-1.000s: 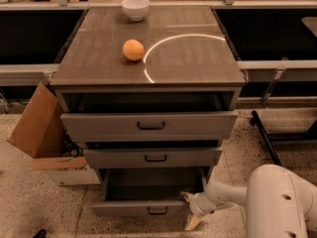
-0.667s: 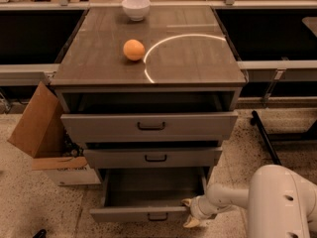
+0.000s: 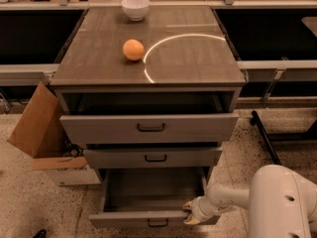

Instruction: Open bottom drawer

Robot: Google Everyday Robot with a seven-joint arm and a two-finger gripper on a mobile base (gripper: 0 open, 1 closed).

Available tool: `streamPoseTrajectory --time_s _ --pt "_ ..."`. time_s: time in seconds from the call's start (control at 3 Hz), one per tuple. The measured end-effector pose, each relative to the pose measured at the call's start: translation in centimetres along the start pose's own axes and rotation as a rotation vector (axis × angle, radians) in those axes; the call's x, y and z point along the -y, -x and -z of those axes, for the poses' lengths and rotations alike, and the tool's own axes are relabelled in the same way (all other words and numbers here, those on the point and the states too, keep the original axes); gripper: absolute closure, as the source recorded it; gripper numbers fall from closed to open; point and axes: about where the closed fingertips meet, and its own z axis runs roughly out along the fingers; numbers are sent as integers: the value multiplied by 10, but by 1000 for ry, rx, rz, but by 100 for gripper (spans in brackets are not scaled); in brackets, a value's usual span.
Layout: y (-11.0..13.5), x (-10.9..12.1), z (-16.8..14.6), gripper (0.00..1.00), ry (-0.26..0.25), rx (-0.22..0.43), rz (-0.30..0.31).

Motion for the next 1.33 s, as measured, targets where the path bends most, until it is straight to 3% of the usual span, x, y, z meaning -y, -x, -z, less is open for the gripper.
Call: streamPoseTrajectory --time_s 0.67,1.0,1.33 --pt "0 10 12 16 -13 28 17" --pt "-2 27 43 0 -54 46 39" --pt "-3 36 72 0 -99 42 53"
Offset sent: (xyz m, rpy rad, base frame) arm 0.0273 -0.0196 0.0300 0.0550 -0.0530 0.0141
